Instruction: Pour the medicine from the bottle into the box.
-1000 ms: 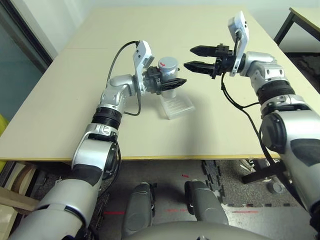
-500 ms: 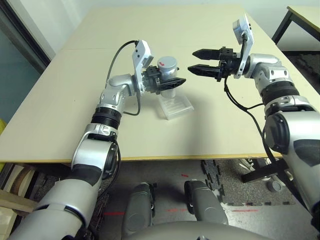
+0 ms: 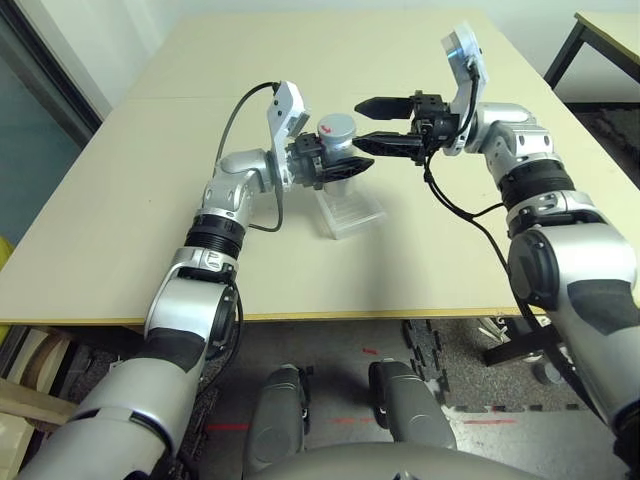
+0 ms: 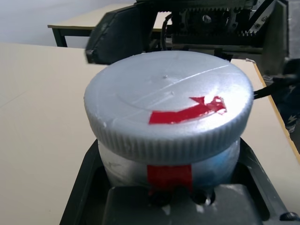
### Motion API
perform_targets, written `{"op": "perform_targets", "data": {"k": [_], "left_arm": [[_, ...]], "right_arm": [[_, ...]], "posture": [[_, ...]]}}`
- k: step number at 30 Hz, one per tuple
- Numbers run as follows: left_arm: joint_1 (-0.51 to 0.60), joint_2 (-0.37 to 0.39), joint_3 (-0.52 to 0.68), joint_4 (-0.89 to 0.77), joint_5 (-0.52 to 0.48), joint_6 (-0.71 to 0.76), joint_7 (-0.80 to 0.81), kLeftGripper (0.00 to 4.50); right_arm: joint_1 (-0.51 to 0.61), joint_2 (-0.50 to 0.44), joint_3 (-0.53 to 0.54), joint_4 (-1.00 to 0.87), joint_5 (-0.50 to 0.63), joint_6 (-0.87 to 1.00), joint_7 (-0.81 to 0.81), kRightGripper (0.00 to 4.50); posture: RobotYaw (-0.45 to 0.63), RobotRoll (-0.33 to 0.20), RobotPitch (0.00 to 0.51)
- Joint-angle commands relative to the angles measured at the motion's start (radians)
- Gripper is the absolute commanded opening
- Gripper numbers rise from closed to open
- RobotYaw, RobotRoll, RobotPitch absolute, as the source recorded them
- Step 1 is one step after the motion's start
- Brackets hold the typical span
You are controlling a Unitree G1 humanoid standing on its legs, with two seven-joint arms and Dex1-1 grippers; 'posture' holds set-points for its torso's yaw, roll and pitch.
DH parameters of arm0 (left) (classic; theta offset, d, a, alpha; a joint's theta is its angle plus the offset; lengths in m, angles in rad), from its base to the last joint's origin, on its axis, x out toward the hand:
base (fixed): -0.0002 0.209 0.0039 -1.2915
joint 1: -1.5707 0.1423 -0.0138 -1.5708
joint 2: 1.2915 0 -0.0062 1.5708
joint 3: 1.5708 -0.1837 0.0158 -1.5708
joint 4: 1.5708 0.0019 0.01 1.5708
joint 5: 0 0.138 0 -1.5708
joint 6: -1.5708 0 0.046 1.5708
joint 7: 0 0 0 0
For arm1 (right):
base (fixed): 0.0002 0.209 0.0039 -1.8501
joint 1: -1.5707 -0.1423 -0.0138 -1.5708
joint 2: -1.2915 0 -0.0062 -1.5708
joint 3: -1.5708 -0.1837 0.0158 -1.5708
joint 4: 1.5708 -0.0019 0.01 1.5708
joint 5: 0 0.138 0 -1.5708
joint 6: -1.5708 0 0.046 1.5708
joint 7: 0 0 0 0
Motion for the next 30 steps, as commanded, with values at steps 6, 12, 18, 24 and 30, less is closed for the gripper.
{"op": "perform_targets", "data": {"k": [6,12,18,24,30], "left_arm": [[-0.009,-0.005,-0.011,0.005,0.013,-0.007,-0.008,2.67],[-0.009,-0.006,-0.010,0.005,0.012,-0.008,-0.005,2.67],[-0.009,-0.010,-0.010,0.005,0.012,-0.008,-0.004,2.67],[-0.010,-0.011,-0.009,0.005,0.013,-0.008,-0.003,2.67],[-0.007,-0.010,-0.010,0.001,0.012,-0.006,-0.002,2.67]], "right_arm": [[-0.029,0.023,0.012,0.012,-0.011,-0.031,-0.040,4.50],[-0.033,0.041,0.019,0.016,-0.017,-0.038,-0.050,4.50],[-0.036,0.054,0.025,0.023,-0.029,-0.051,-0.058,4.50],[-0.036,0.057,0.023,0.031,-0.035,-0.067,-0.083,3.58],[-0.031,0.052,0.019,0.028,-0.030,-0.063,-0.079,2.59]], "posture": [[-0.22,0.000,0.072],[-0.22,0.000,0.073],[-0.22,0.000,0.074],[-0.22,0.000,0.075],[-0.22,0.000,0.077]]}}
